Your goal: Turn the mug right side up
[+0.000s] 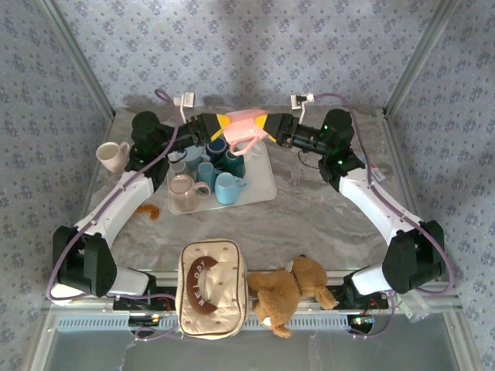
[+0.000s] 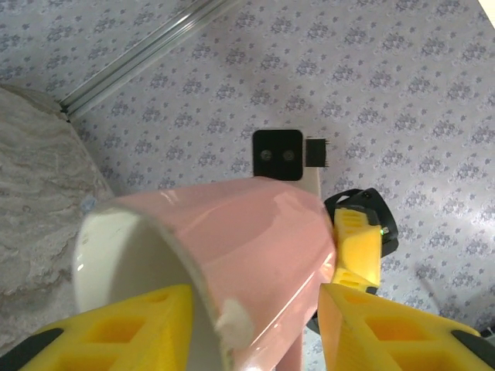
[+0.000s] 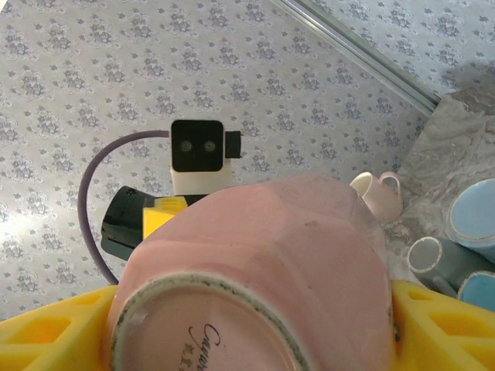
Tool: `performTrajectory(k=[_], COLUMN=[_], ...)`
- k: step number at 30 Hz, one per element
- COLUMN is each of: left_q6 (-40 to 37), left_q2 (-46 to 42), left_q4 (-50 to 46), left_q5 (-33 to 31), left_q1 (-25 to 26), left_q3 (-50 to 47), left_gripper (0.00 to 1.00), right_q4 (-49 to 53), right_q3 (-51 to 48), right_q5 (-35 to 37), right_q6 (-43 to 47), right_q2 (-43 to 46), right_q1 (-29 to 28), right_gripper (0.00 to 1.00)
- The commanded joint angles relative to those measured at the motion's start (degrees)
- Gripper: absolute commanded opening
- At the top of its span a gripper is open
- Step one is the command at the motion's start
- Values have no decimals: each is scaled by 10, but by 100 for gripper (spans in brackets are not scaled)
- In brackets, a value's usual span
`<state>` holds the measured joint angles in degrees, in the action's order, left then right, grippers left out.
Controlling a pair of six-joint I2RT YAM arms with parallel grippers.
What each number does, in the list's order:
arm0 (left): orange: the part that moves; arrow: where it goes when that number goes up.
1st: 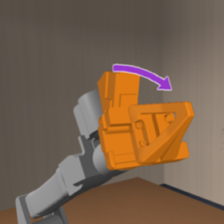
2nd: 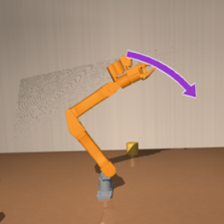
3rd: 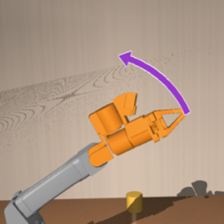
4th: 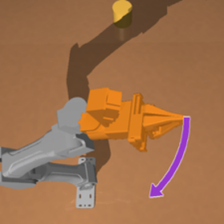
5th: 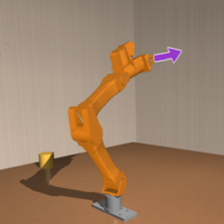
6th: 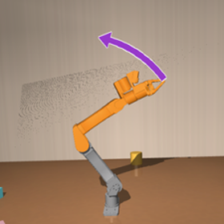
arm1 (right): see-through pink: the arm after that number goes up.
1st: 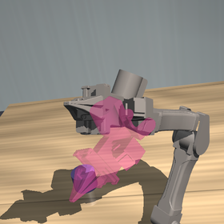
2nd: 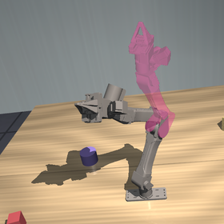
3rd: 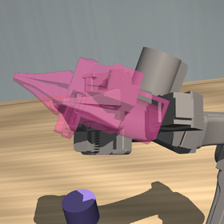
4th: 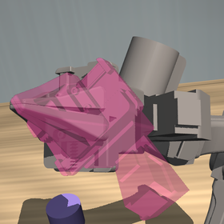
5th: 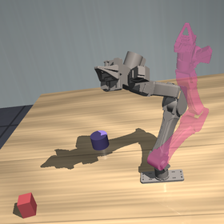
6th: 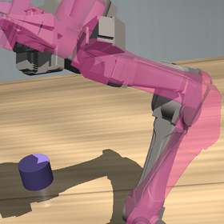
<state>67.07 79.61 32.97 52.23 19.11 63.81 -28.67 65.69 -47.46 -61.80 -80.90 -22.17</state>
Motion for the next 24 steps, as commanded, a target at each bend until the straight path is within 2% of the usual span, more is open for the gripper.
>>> performTrajectory(k=[1, 16, 24], left_q6=[-1, 64, 62], left_q2=[-2, 29, 32], left_q4=[66, 188, 193], left_q5=[5, -8, 0], left_q1=[12, 22, 22], left_q3=[22, 29, 36], left_gripper=[44, 33, 26], right_q4=[-90, -179, -224], right_q3=[6, -18, -21], right_q5=[-9, -34, -39], right_q6=[-25, -65, -100], right_q2=[5, -41, -73], right_q1=[-3, 10, 15], right_gripper=[61, 61, 63])
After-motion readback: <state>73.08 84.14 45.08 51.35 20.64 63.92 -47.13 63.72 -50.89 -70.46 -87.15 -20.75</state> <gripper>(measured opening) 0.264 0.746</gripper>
